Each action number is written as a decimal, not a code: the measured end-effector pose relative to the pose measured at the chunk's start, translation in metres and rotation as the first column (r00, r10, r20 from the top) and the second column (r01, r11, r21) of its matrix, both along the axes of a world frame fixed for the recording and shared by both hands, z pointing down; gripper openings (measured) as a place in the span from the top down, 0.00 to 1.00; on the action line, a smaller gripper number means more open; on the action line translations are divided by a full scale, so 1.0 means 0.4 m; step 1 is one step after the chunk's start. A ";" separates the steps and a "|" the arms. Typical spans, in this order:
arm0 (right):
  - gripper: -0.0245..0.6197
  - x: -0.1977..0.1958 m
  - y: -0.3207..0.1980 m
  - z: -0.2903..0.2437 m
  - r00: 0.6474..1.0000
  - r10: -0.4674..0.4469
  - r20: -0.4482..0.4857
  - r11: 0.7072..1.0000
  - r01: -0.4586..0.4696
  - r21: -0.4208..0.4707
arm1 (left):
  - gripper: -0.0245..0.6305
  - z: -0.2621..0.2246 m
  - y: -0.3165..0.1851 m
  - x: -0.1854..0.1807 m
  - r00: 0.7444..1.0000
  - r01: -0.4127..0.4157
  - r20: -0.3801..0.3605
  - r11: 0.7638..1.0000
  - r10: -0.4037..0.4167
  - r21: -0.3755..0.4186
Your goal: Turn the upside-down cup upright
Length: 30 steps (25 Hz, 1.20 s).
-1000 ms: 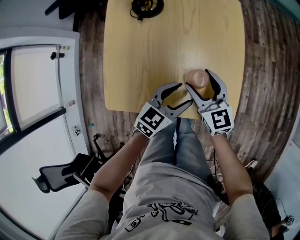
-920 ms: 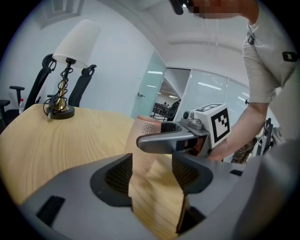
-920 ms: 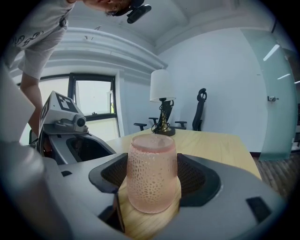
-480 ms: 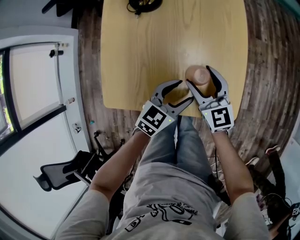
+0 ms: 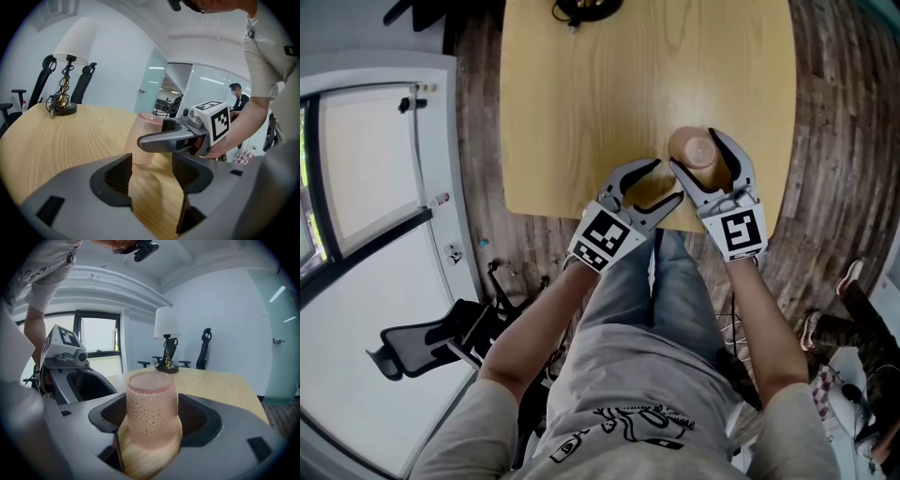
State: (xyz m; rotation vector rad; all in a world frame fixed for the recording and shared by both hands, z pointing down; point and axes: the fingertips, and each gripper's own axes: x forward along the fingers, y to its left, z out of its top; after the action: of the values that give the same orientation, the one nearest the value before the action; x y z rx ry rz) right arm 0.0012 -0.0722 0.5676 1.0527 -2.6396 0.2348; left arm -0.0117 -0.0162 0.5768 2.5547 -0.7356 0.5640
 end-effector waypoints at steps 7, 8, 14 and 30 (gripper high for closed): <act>0.48 0.006 0.009 -0.034 0.999 0.008 0.036 1.000 -0.008 -0.002 | 0.56 -0.014 -0.003 -0.010 1.000 0.014 0.002 1.000 -0.014 -0.004; 0.48 0.007 0.010 -0.041 0.999 0.008 0.038 1.000 -0.008 -0.002 | 0.56 -0.019 -0.004 -0.011 1.000 0.016 0.000 1.000 -0.016 -0.003; 0.48 0.027 0.018 -0.132 0.999 0.010 0.048 1.000 -0.012 0.024 | 0.55 -0.089 -0.010 -0.022 0.999 0.033 -0.012 0.999 -0.033 0.019; 0.87 0.039 0.158 -0.486 0.995 -0.047 0.089 0.994 0.055 -0.093 | 0.73 -0.507 0.024 -0.027 0.972 0.100 -0.221 0.993 -0.083 0.069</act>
State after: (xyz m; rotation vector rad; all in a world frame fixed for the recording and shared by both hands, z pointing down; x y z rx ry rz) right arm 0.0170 -0.0089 0.3733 0.9634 -2.6977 0.3999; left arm -0.0224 -0.0067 0.3741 2.5860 -0.8060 0.2234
